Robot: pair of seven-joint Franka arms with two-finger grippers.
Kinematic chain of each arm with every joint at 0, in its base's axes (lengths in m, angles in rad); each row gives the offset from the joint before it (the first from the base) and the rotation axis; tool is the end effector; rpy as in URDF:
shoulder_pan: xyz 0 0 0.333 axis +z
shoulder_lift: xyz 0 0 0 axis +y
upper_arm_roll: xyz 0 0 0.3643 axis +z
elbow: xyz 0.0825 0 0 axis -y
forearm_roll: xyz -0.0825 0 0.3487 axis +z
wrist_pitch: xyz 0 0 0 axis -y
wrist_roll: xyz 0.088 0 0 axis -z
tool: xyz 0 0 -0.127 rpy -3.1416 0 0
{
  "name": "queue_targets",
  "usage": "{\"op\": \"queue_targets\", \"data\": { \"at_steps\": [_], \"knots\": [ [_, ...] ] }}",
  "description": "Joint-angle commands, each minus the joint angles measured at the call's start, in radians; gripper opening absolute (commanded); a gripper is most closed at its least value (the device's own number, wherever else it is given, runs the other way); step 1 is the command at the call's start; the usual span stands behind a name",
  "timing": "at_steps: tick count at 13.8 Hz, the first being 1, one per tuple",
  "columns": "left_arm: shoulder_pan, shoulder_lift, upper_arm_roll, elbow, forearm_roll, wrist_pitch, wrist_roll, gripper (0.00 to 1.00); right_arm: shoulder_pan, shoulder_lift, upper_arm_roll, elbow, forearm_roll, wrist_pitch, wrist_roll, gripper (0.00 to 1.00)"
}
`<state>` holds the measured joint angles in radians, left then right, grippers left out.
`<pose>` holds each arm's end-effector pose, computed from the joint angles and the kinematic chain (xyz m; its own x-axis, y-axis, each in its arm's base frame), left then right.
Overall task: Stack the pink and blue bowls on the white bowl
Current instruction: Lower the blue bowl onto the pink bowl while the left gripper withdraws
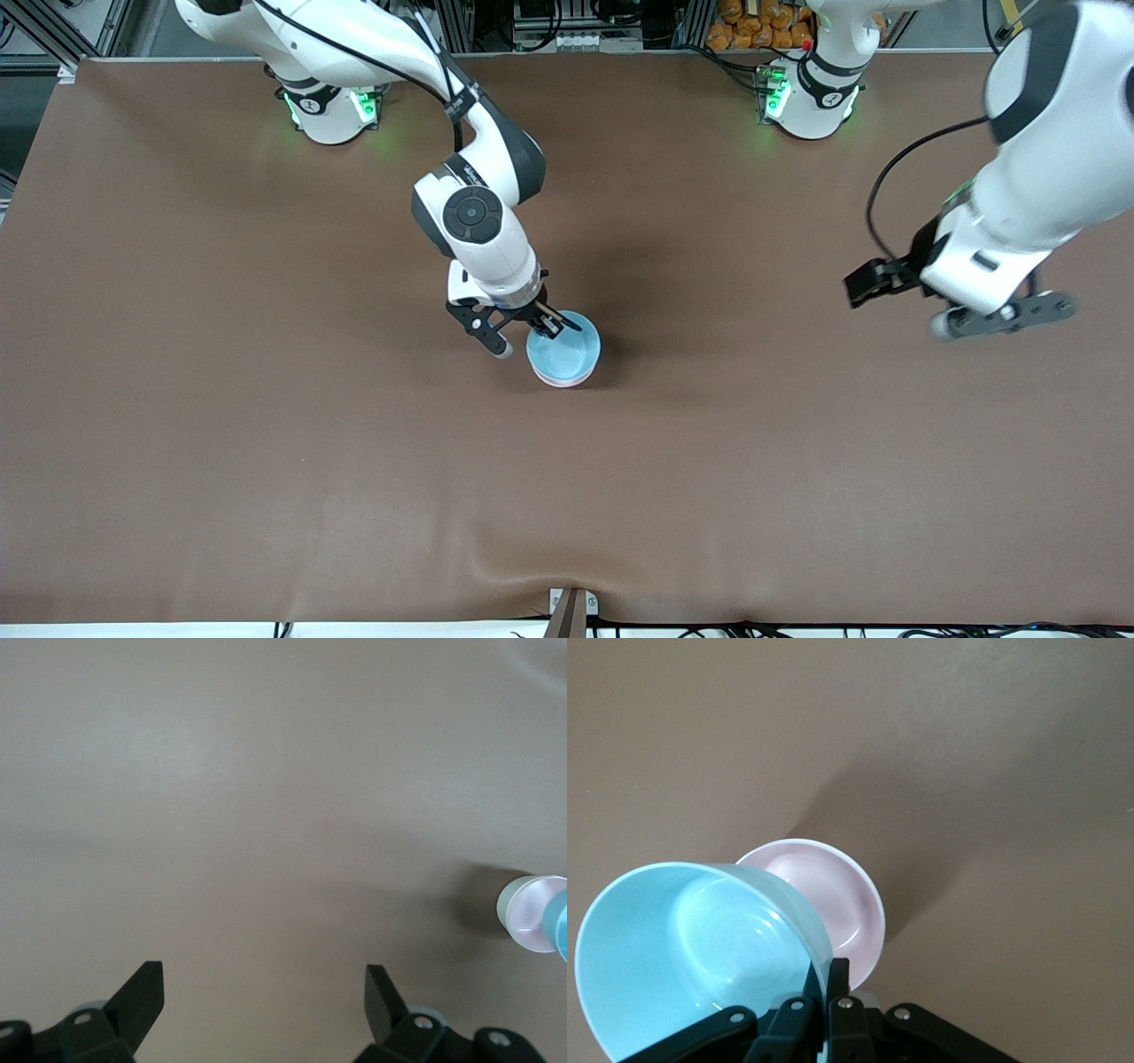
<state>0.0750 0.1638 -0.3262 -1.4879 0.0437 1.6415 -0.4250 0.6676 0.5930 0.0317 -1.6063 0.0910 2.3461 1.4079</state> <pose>0.5666 -0.1226 0.6095 0.9848 0.1738 -0.0050 0.1738 -0.9847 0.0073 0.5429 0.4549 0.3383 0.7170 -0.6939 -0.0667 -0.6944 -0.7025 -0.1559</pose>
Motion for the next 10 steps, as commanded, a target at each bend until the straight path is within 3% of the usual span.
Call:
{"op": "queue_targets", "data": {
  "at_steps": [1, 5, 10],
  "knots": [
    [0.049, -0.072, -0.008, -0.032, 0.016, -0.020, 0.046, 1.00, 0.010, 0.040, -0.010, 0.034, -0.027, 0.013, 0.032, 0.00],
    [0.129, -0.076, -0.010, 0.000, 0.016, -0.055, 0.173, 1.00, 0.020, 0.060, -0.010, 0.023, -0.022, 0.039, 0.034, 0.00],
    [0.134, -0.075, -0.008, 0.074, 0.019, -0.126, 0.189, 1.00, 0.027, 0.068, -0.010, 0.013, -0.020, 0.039, 0.034, 0.00]
  ]
}}
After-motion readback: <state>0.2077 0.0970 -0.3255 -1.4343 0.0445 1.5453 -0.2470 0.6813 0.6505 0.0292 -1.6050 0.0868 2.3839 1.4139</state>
